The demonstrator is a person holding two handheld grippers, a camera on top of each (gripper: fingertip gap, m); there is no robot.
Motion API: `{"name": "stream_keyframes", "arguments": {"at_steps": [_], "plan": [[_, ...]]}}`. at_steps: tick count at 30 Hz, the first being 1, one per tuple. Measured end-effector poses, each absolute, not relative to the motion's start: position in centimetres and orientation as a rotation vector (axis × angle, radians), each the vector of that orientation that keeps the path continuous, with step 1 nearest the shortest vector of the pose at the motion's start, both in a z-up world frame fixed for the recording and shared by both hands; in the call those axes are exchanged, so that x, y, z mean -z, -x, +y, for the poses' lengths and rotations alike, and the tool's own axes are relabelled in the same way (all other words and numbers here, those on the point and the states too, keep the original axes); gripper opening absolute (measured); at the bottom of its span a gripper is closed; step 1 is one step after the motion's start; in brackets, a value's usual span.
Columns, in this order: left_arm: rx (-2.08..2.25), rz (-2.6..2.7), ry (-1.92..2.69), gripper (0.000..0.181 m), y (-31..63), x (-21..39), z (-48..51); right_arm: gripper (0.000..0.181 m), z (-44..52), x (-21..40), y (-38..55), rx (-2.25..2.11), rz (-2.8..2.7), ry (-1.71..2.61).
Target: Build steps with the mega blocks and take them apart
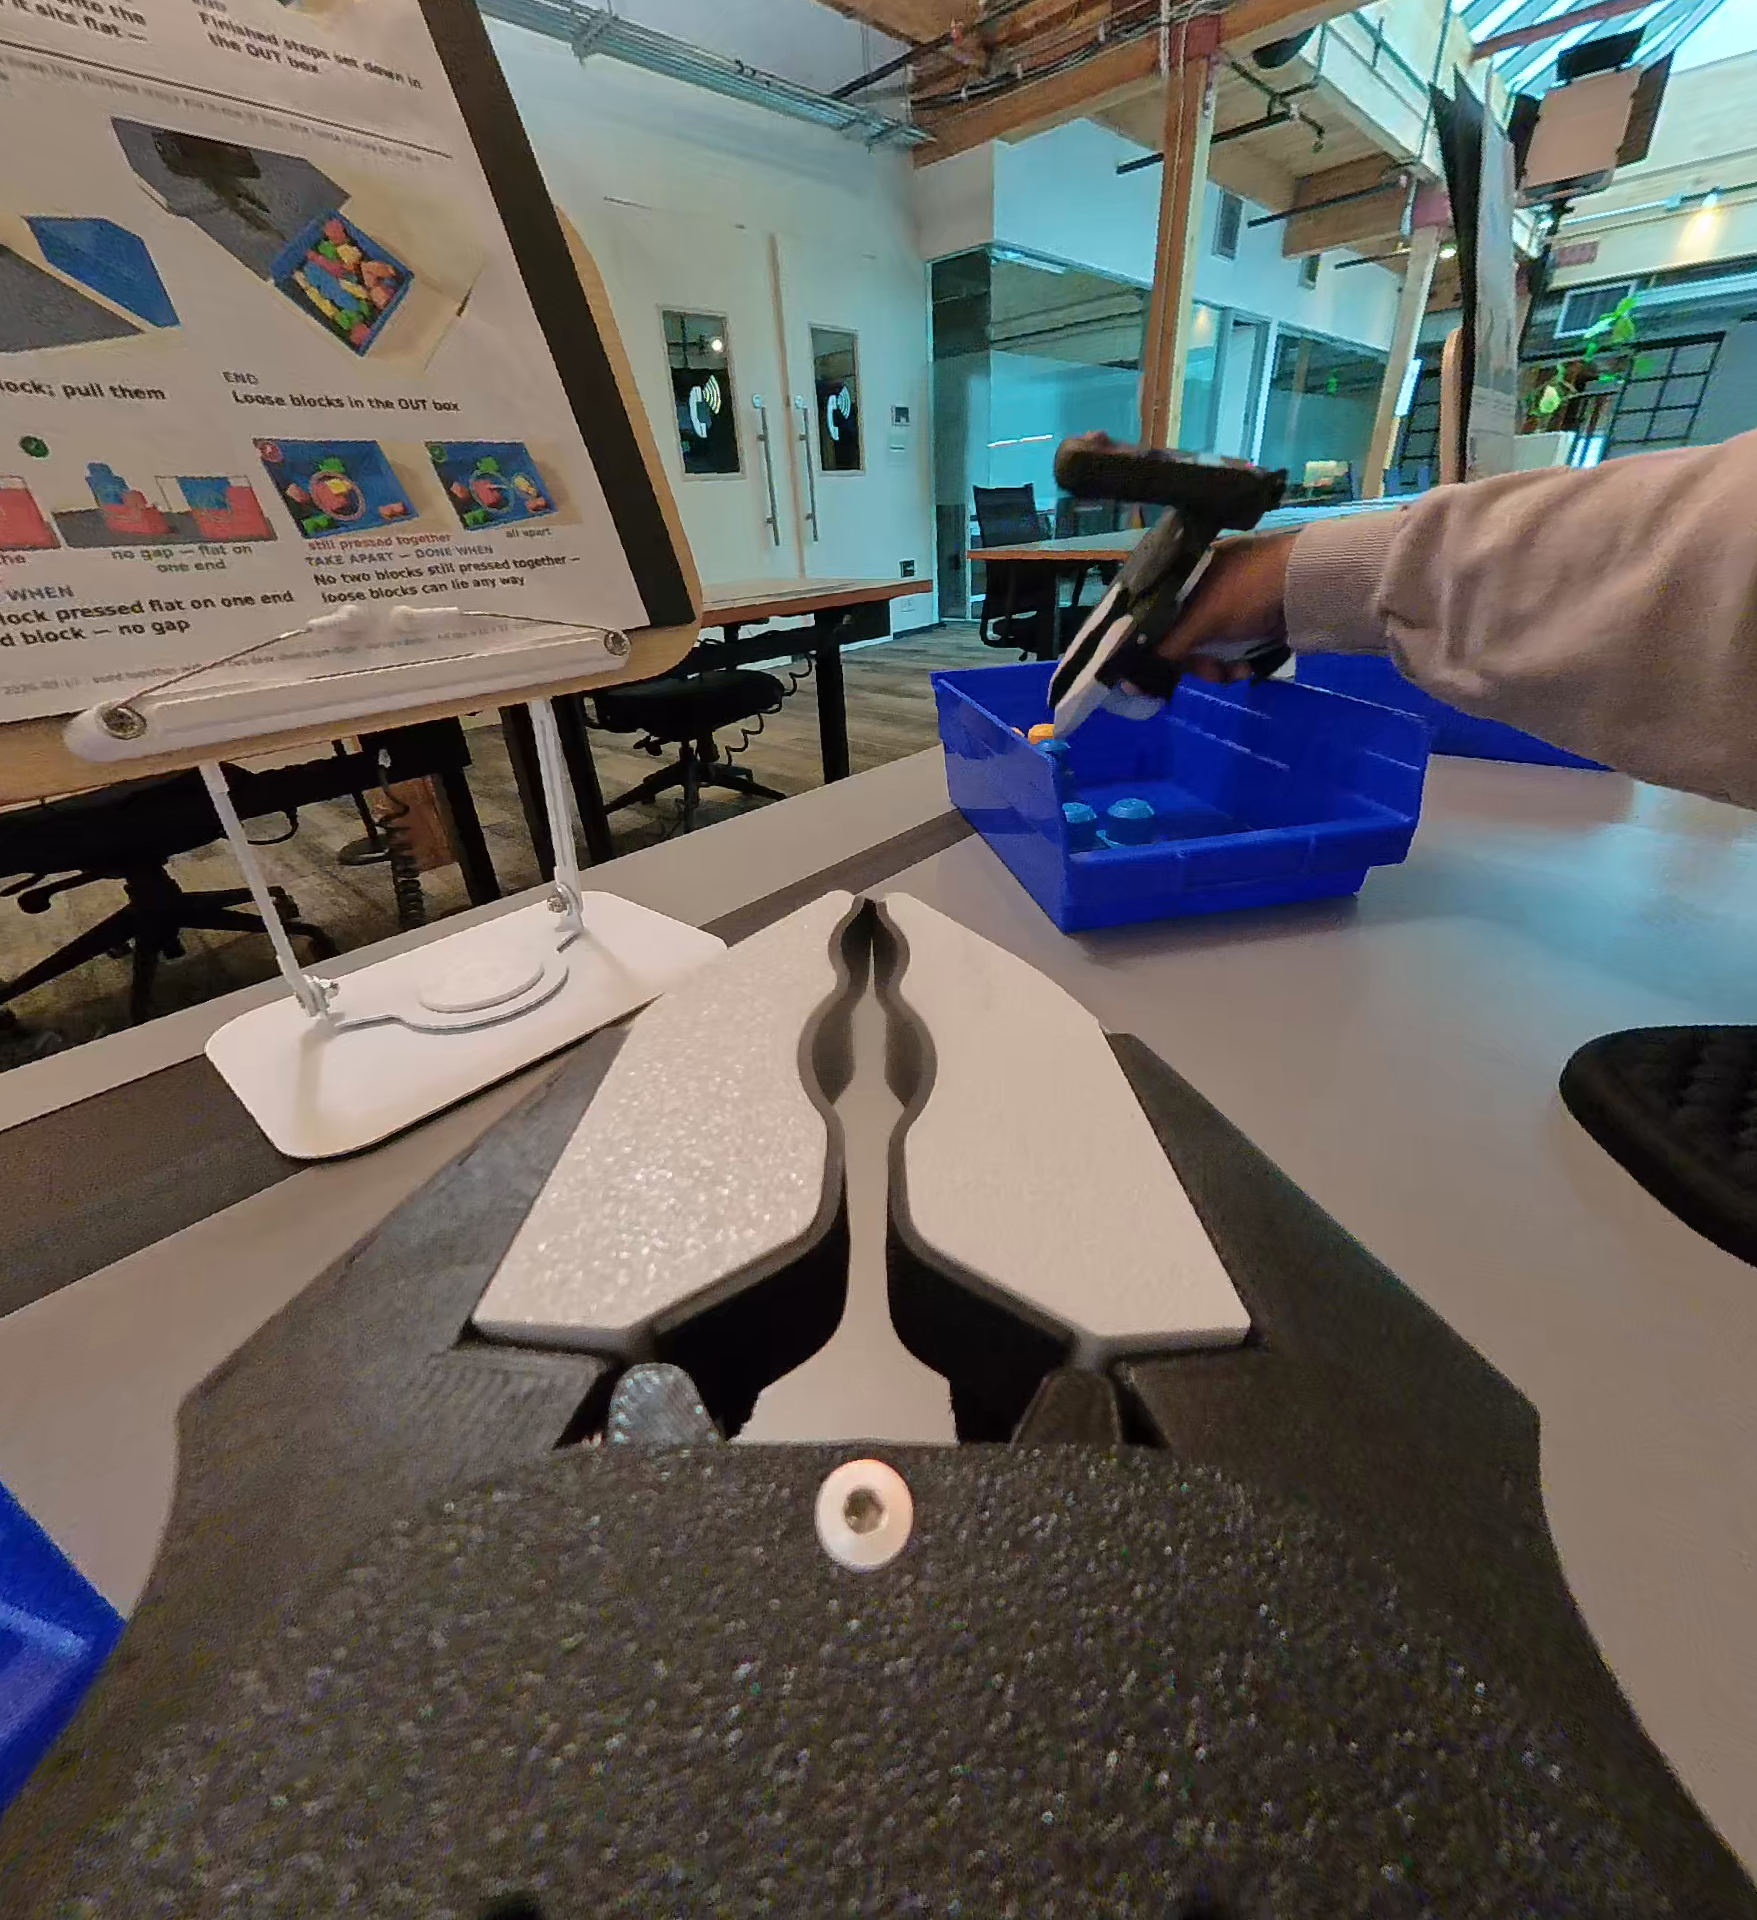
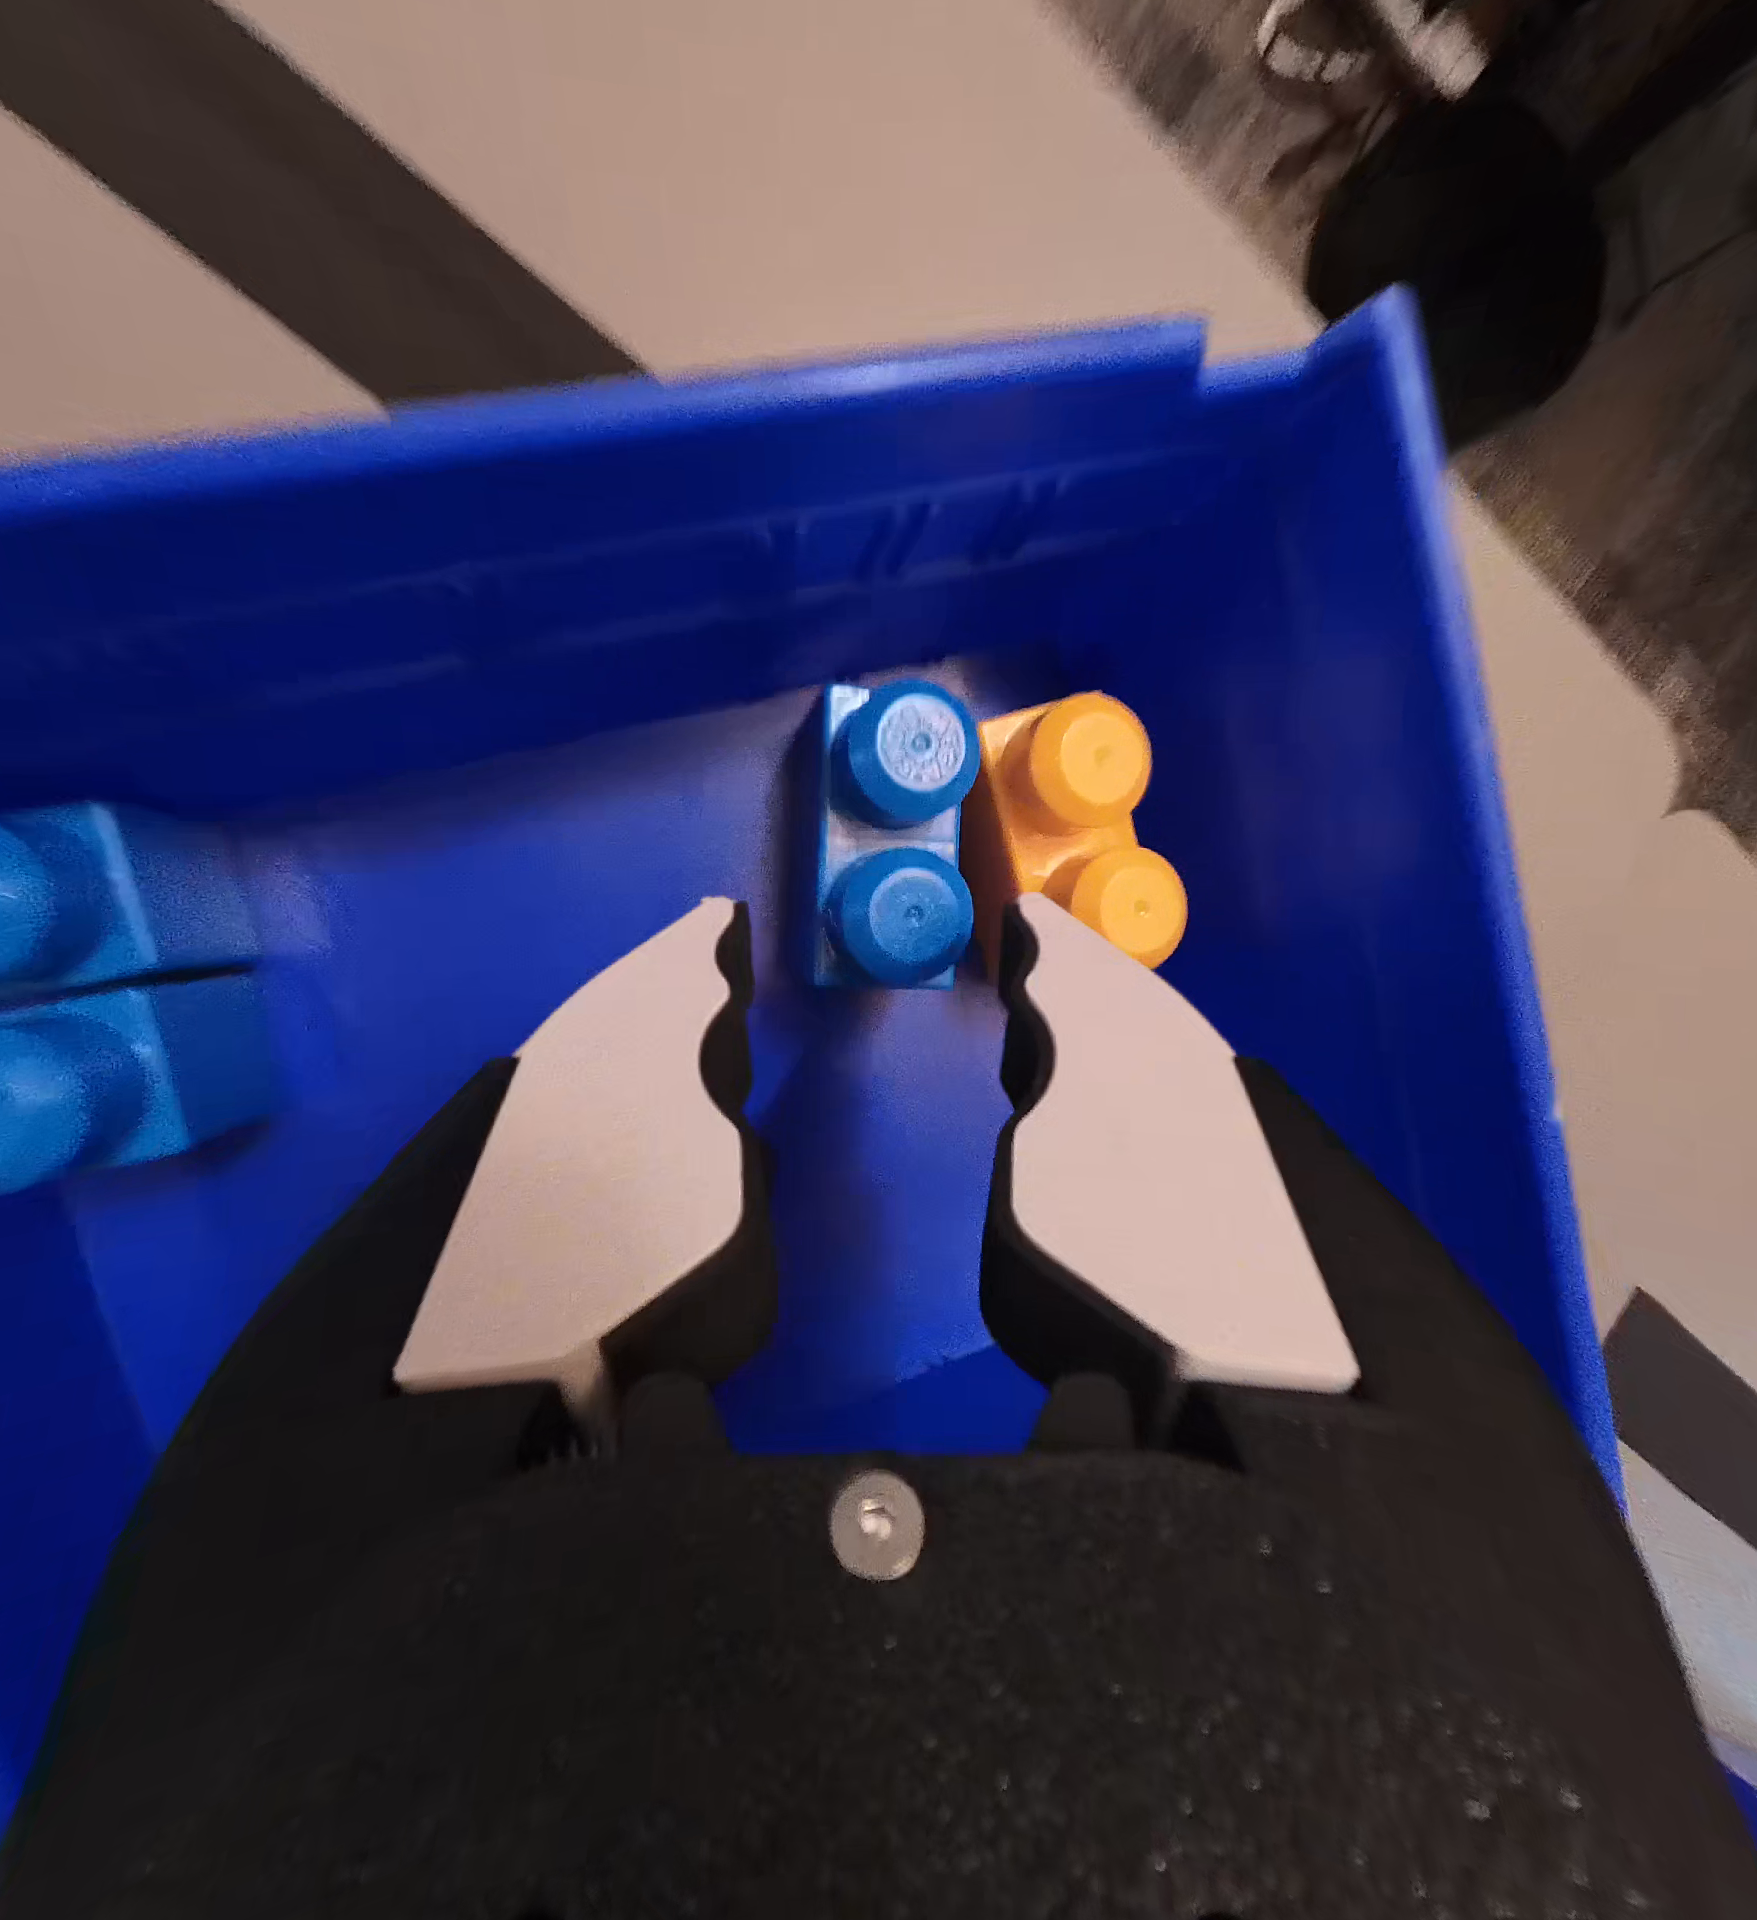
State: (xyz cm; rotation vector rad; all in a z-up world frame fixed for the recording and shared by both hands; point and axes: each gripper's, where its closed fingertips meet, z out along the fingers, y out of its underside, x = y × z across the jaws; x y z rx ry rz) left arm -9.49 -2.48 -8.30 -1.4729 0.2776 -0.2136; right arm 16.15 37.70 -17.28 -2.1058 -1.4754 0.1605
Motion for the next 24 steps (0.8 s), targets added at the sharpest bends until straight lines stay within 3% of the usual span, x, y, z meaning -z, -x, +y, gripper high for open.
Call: {"name": "stream_keyframes", "arguments": {"at_steps": [1,11,18,21,24], "plan": [[0.213,0.278,1.471,0.000,9.5,8.3,-2.5,0.046,37.3,16.1,-15.8,-0.189,-1.421,2.072],[0.114,0.142,1.471,0.000,12.6,7.6,-2.5,0.034,21.6,3.6,-10.7,-0.693,-0.862,1.632],[-0.048,-0.069,1.457,0.000,19.0,6.4,-3.6,0.000,13.9,6.1,-8.3,-0.782,-0.715,1.591],[-0.190,-0.161,1.493,0.006,23.0,6.8,-4.4,0.000,13.2,7.3,-7.5,-0.782,-0.704,1.558],[-0.368,-0.254,1.555,0.026,27.7,7.8,-5.7,0.000,13.0,7.8,-7.3,-0.821,-0.687,1.539]]}}
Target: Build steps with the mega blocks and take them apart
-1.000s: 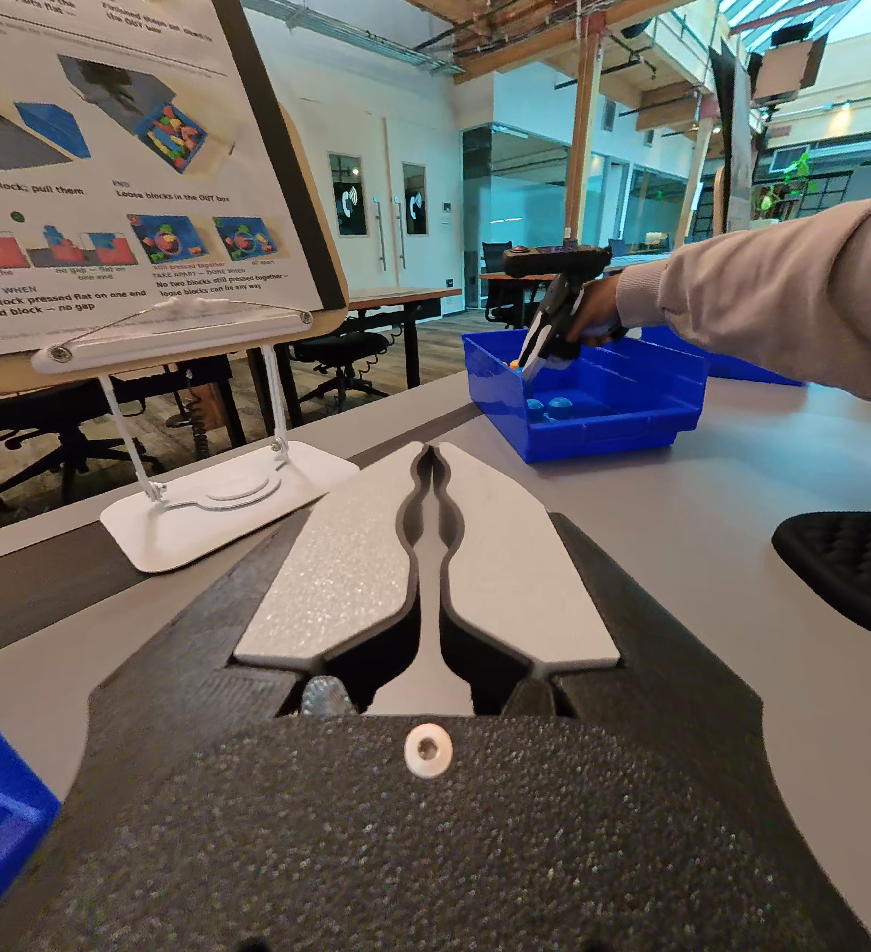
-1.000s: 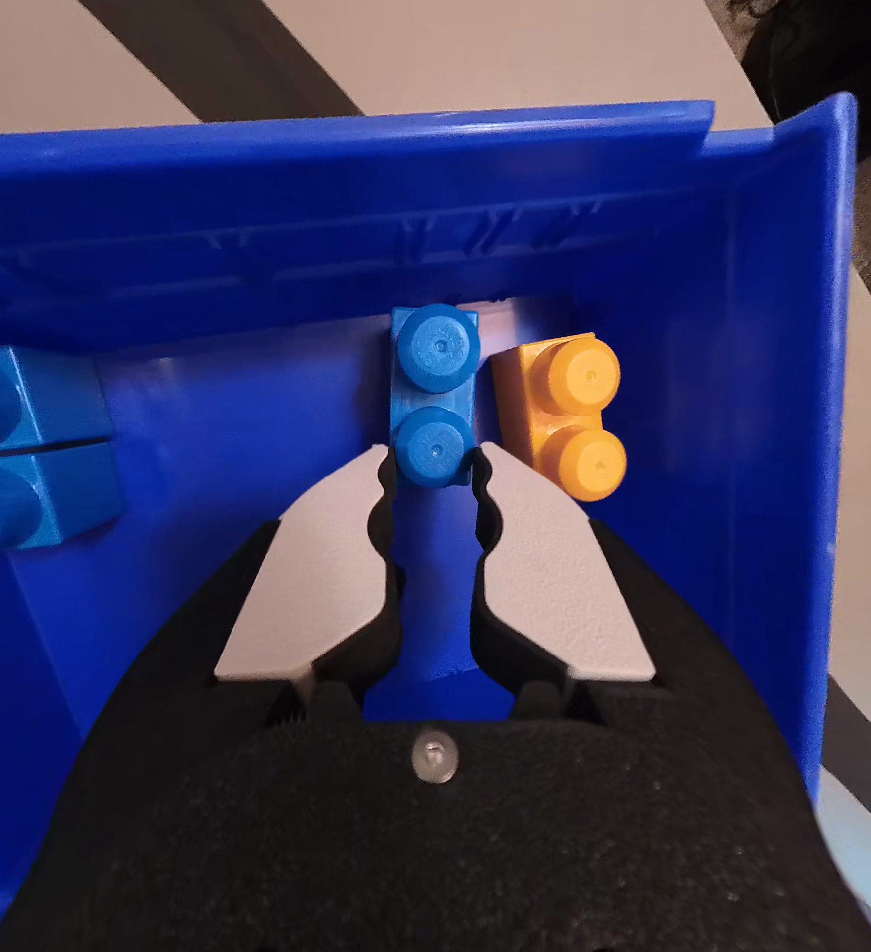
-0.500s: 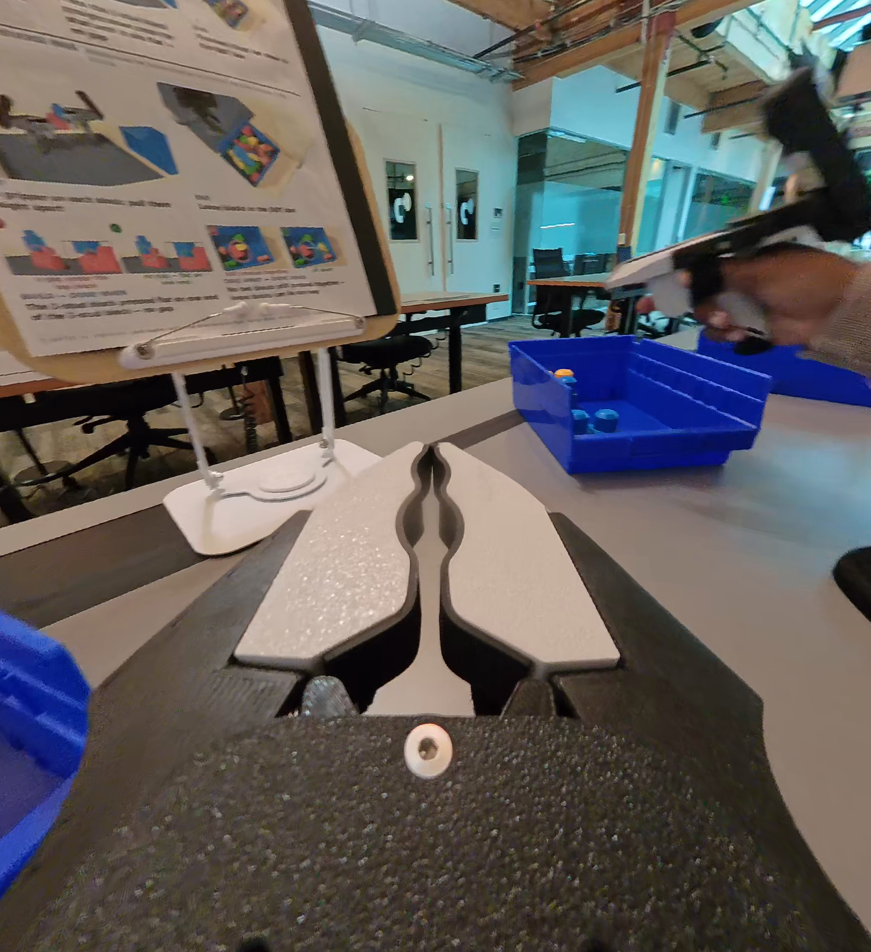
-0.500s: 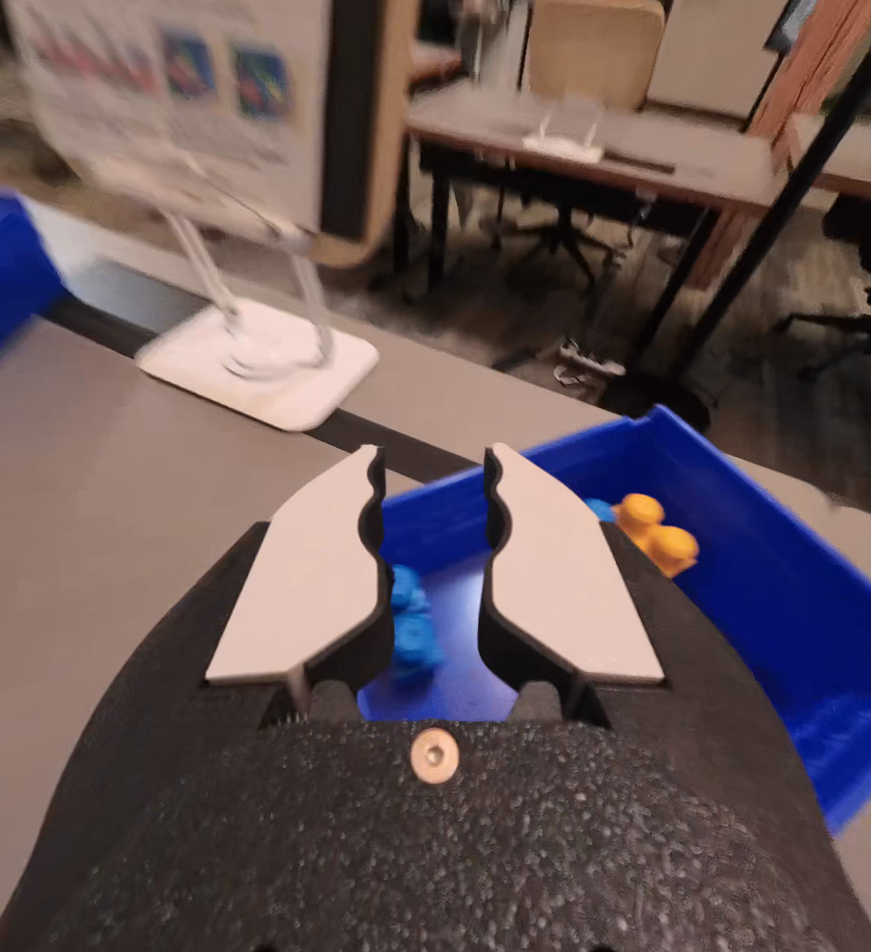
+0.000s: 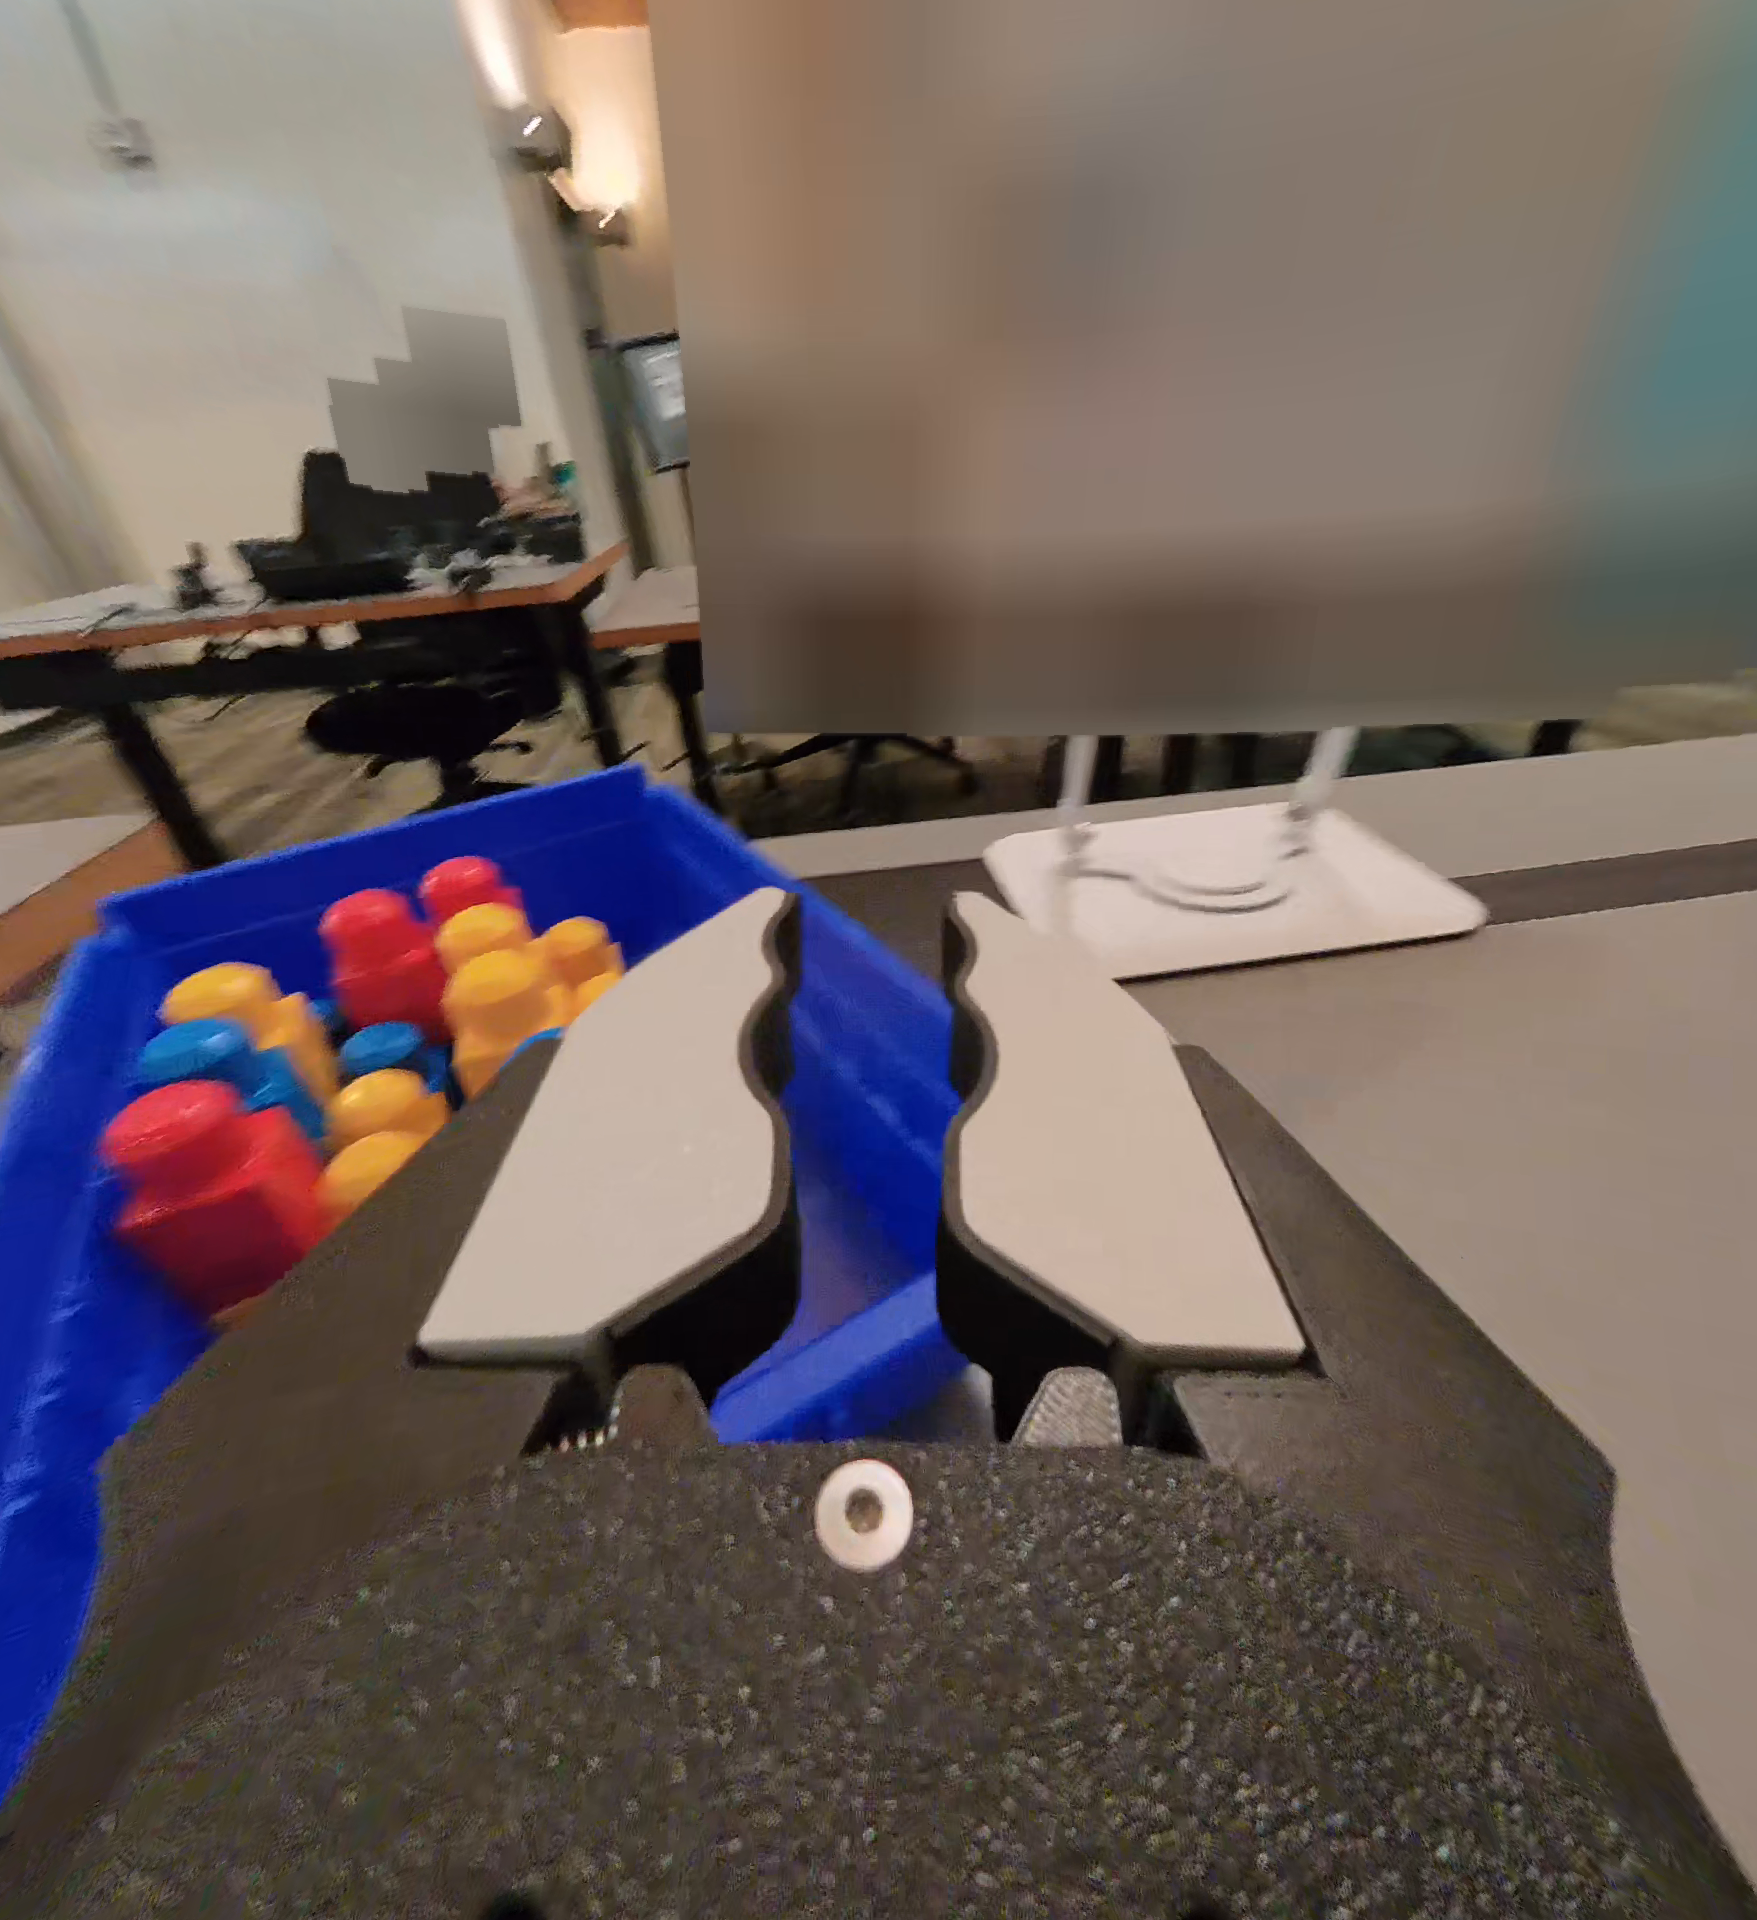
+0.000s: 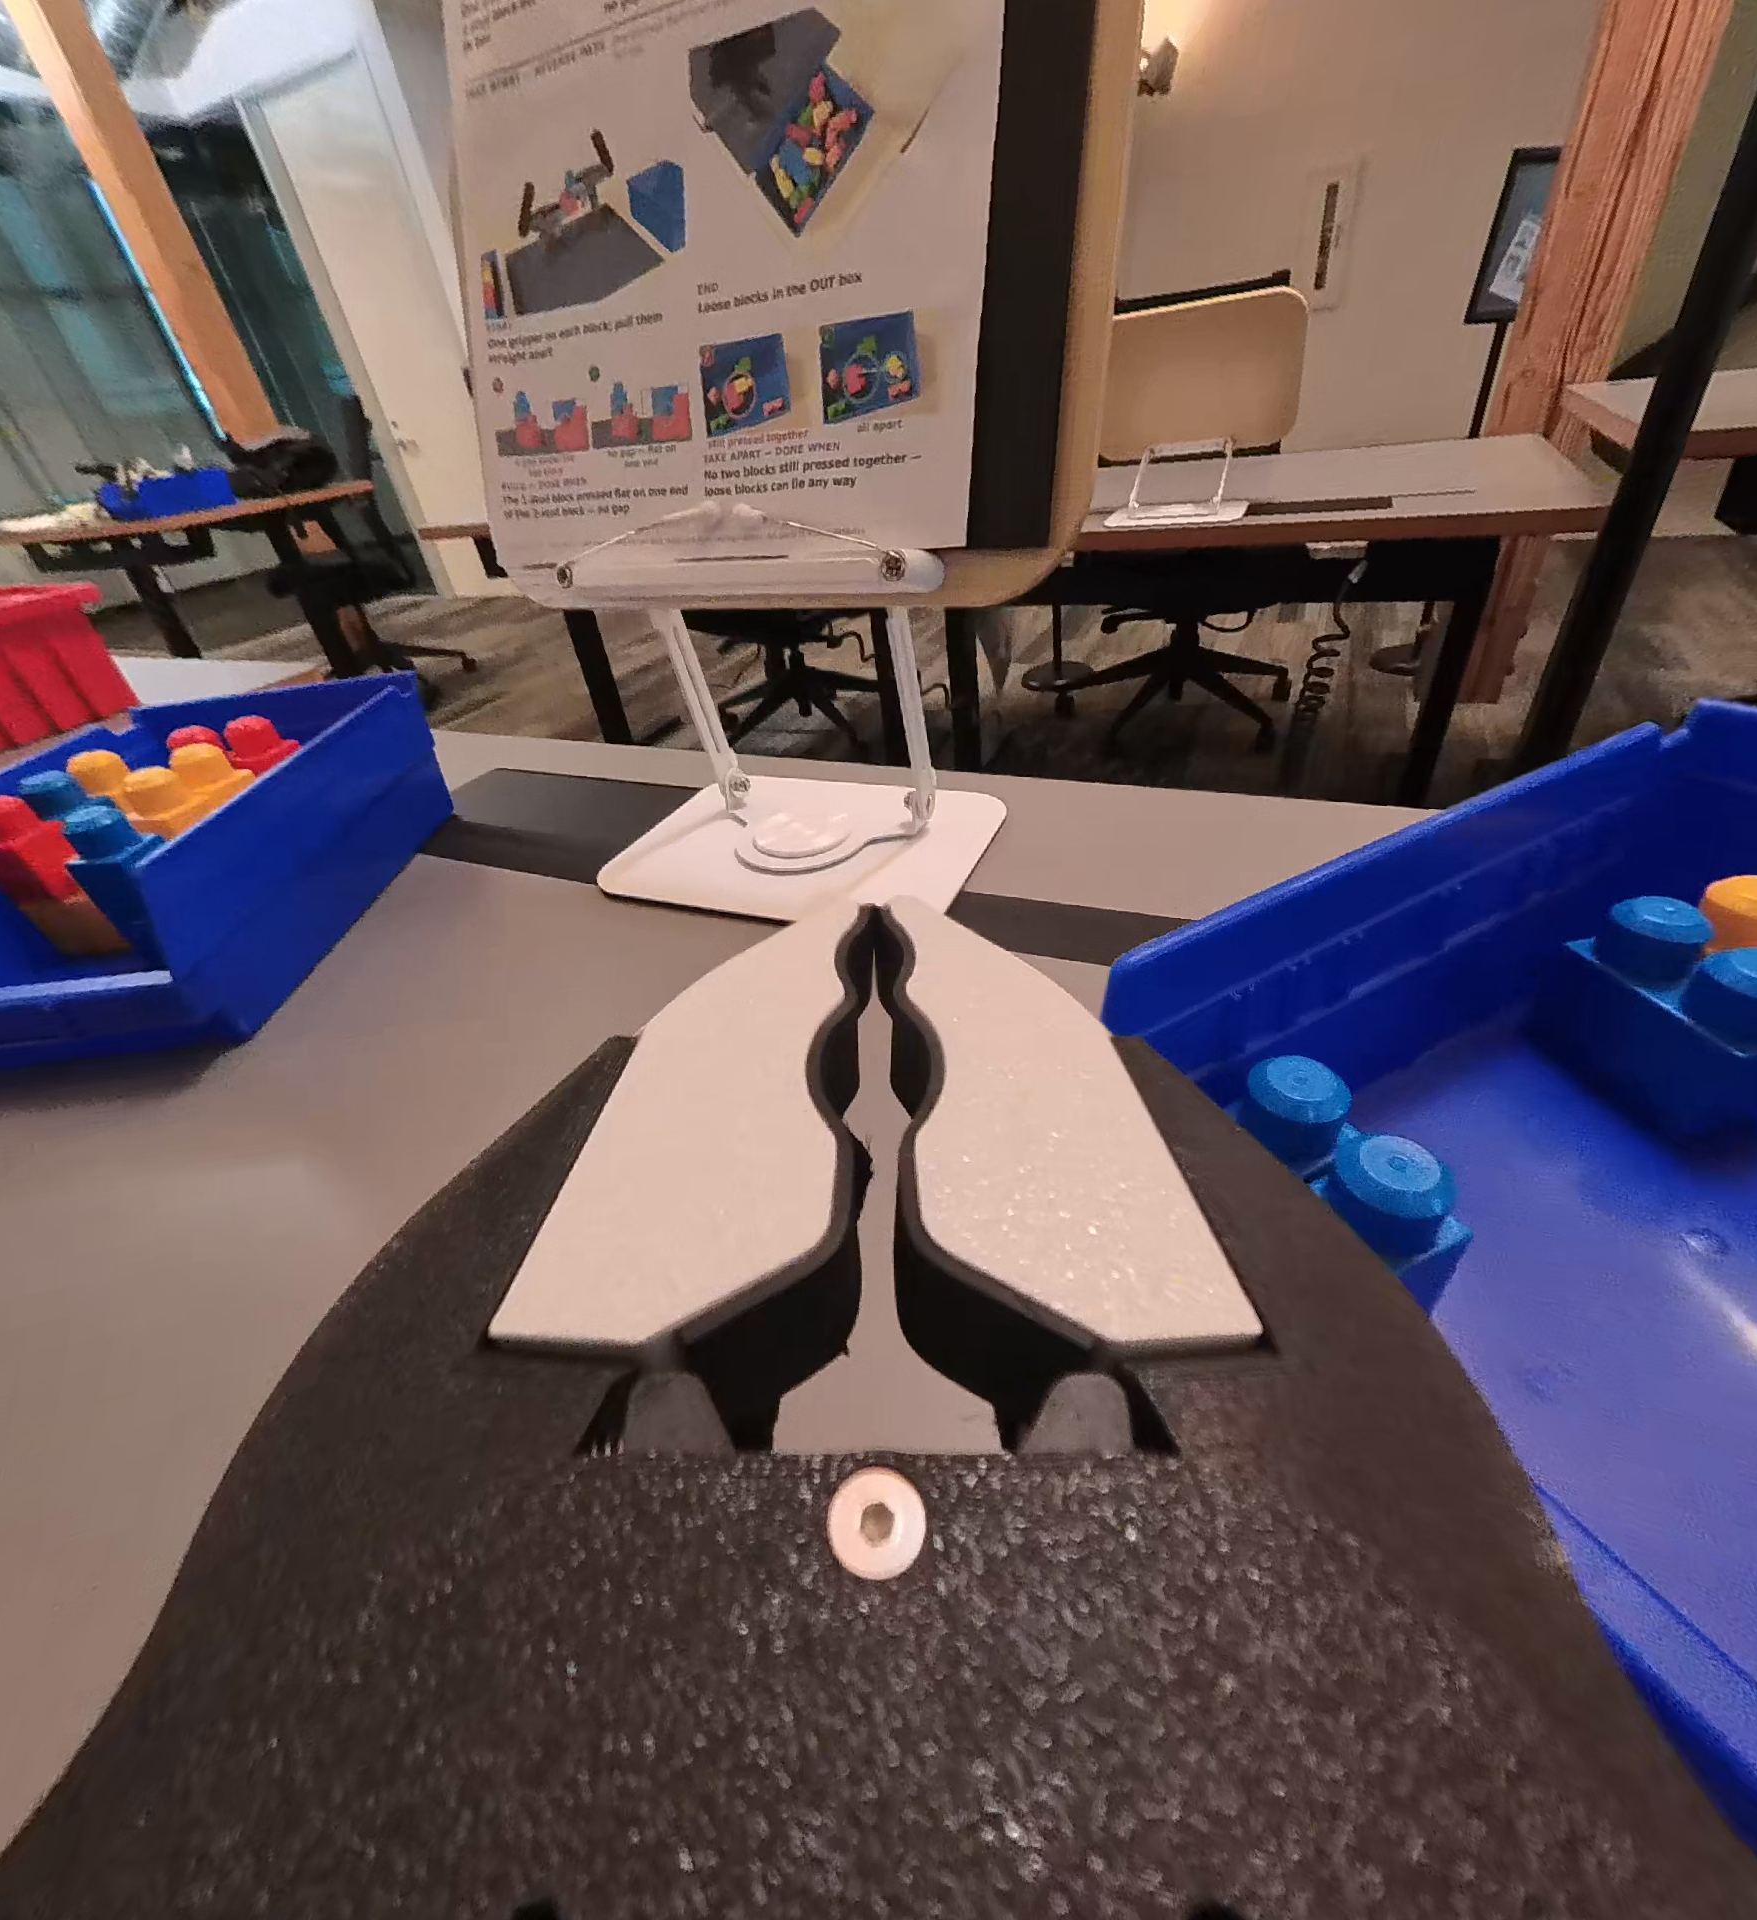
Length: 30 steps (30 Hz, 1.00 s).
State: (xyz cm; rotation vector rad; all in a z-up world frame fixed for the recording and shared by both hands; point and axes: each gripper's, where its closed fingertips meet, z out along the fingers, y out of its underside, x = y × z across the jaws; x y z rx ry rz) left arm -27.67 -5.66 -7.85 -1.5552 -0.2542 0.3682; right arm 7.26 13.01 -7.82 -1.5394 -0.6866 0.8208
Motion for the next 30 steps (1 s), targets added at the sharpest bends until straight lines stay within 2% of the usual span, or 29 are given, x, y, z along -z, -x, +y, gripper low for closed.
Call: {"name": "stream_keyframes", "arguments": {"at_steps": [7,12,17,20,24,30], "plan": [[-0.434,-0.462,1.793,0.064,34.4,11.7,-6.9,0.000,12.2,9.2,-7.1,-0.854,-0.747,1.531],[-0.411,-0.528,2.025,0.075,36.2,14.7,-6.8,0.000,11.1,9.6,-6.4,-0.881,-0.813,1.517],[-0.378,-0.564,2.135,0.074,36.5,17.0,-6.2,0.000,10.5,9.5,-6.3,-0.898,-0.841,1.506],[-0.394,-0.597,2.156,0.067,37.2,17.0,-5.8,0.000,10.4,9.4,-6.4,-0.911,-0.836,1.505],[-0.393,-0.600,2.225,0.040,38.0,17.5,-5.4,0.000,10.4,9.3,-6.5,-0.921,-0.833,1.505],[-0.506,-0.508,2.179,0.037,38.2,16.1,-6.1,0.000,10.1,9.0,-6.5,-0.906,-0.848,1.481]]}}
